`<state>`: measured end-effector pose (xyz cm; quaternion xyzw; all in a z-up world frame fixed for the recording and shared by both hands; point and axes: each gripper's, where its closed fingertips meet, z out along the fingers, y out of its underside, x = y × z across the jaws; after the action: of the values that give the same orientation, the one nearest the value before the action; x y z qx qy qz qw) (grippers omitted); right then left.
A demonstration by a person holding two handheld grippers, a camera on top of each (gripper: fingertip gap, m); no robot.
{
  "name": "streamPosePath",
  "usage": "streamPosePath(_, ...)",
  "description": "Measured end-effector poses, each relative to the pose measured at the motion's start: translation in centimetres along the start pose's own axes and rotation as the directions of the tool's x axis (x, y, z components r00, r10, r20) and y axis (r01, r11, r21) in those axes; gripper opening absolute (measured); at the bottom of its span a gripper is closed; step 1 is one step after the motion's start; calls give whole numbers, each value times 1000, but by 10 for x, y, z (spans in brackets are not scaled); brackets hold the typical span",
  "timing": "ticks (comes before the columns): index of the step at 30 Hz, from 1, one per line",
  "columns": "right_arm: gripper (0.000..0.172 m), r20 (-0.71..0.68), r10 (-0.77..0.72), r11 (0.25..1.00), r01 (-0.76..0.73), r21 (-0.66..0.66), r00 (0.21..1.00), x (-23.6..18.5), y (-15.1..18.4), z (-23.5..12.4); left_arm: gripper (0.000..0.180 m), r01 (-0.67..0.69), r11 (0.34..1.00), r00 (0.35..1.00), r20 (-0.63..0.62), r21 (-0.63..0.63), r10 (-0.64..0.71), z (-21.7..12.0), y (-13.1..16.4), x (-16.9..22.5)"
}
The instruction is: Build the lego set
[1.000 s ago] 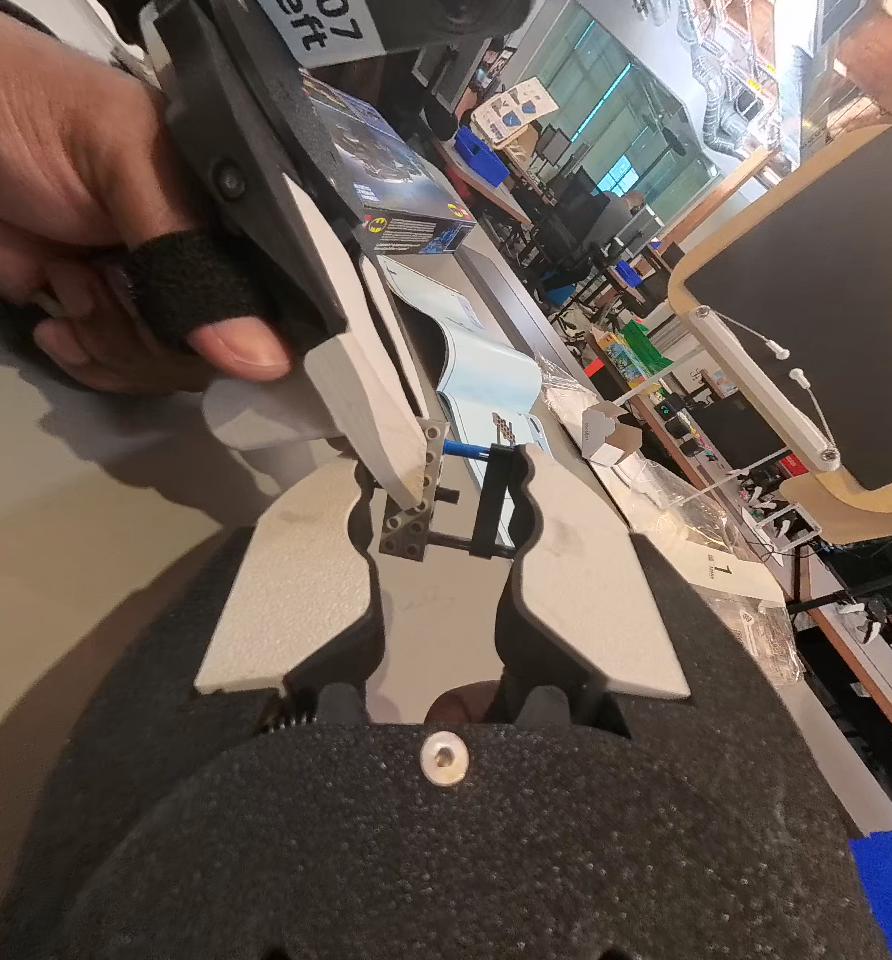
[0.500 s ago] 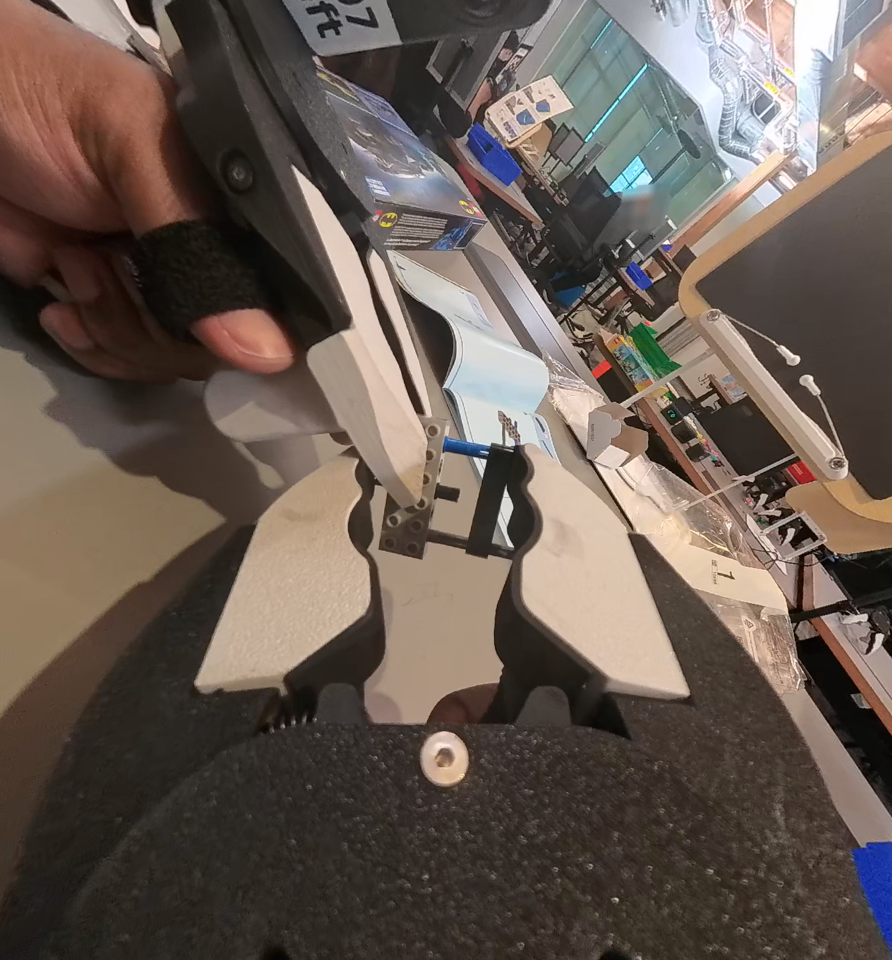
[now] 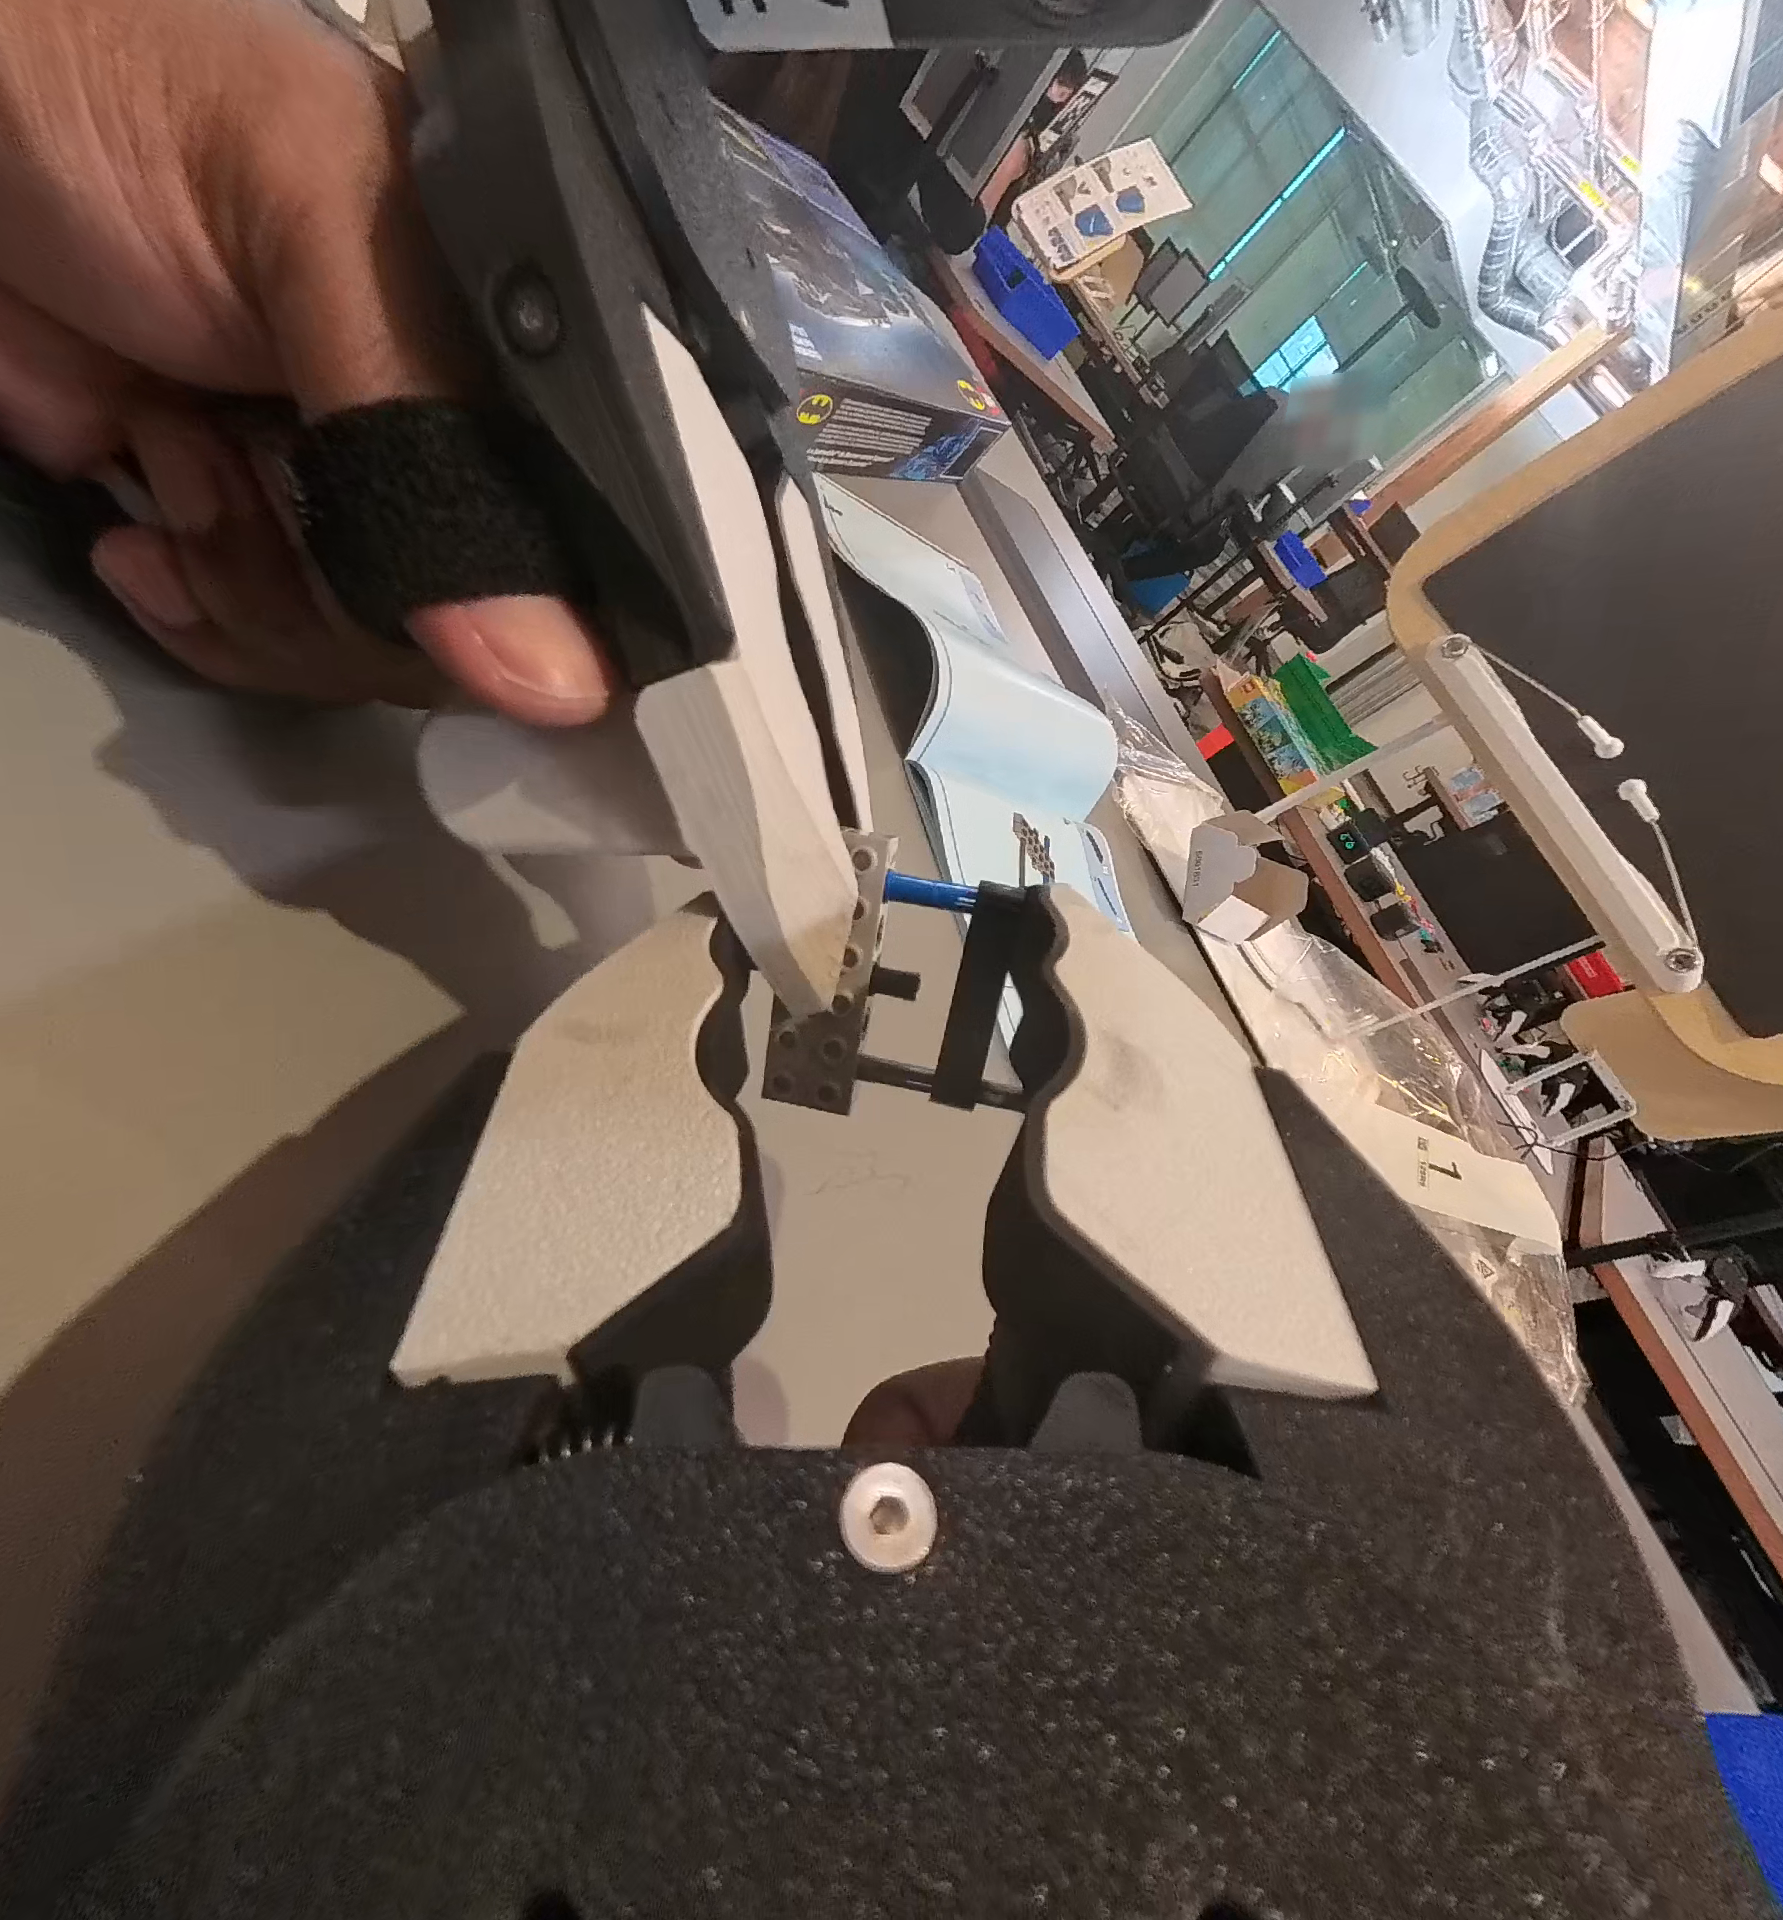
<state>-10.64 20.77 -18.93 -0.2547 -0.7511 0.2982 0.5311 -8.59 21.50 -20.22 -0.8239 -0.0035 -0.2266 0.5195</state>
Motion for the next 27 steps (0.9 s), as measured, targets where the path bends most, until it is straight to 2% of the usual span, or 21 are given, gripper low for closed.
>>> streamPosePath(13,50,-25,-67,998,67,-15,997,-1,1,2,12,-14,1000,1000,22,-22,14,1,2,-2)
streamPosePath(27,53,-140,-93,995,96,8,986,11,-9,-1,12,23,998,1000,-7,59,-23,-6,-8,-6)
